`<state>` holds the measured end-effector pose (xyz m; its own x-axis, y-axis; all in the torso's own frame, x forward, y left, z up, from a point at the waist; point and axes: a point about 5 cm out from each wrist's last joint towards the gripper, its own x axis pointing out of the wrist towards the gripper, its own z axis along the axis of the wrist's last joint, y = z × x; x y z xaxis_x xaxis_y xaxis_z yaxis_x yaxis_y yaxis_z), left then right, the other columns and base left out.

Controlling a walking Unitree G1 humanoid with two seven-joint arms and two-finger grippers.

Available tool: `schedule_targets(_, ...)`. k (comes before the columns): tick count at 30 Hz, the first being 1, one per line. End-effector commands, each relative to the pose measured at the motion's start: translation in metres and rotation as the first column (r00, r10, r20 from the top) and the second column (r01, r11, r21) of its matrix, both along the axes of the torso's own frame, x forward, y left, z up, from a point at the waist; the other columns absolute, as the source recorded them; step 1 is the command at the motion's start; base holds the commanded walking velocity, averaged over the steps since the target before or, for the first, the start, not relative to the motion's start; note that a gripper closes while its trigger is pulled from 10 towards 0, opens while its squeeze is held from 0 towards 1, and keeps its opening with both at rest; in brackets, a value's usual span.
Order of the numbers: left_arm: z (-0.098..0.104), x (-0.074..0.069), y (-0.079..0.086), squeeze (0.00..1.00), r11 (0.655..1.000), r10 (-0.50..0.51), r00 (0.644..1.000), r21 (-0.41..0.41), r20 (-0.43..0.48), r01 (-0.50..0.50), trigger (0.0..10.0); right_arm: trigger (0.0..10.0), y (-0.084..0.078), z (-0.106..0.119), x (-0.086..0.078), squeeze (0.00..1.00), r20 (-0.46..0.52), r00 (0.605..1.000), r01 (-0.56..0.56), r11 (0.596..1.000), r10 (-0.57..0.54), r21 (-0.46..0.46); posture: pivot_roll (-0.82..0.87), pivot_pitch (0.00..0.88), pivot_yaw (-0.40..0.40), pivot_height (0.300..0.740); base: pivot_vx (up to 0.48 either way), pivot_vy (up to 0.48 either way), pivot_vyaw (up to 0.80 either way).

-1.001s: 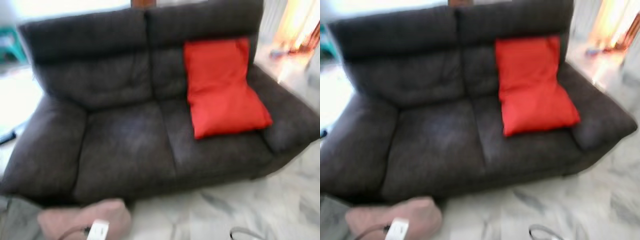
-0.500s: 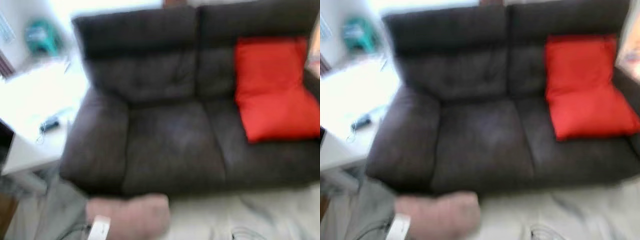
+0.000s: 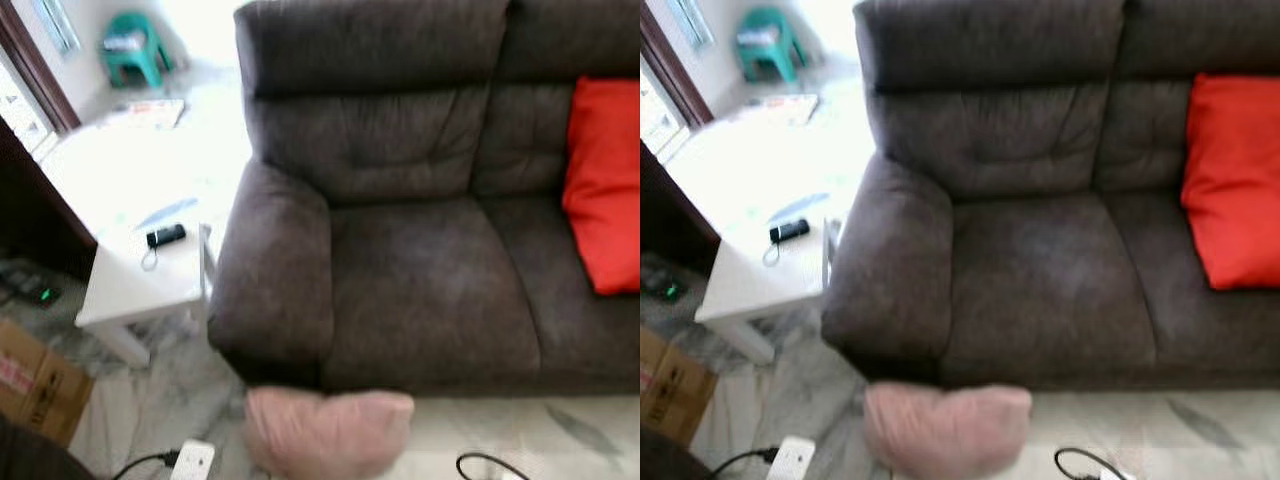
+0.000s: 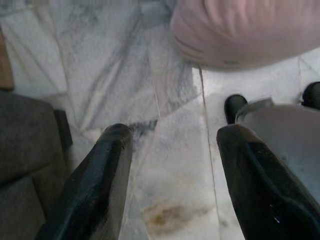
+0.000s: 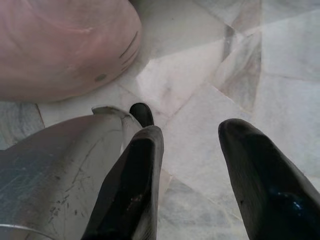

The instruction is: Move the pillow to the sofa from floor

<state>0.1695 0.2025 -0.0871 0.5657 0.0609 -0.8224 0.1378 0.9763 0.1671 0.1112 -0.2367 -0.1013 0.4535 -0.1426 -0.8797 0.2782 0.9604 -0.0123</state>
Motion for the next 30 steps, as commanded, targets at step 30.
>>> schedule_targets(30,-0.0031,-0.0079,0.0027,0.00,0.999,-0.049,0.998,0.021,-0.036,0.049,10.0,10.0,-0.0009,-0.0004,-0.0018,0.00,-0.004,1.000,0.016,1.000,-0.016,0.000,-0.07,0.107,0.017,0.740,0.000,-0.009,0.00)
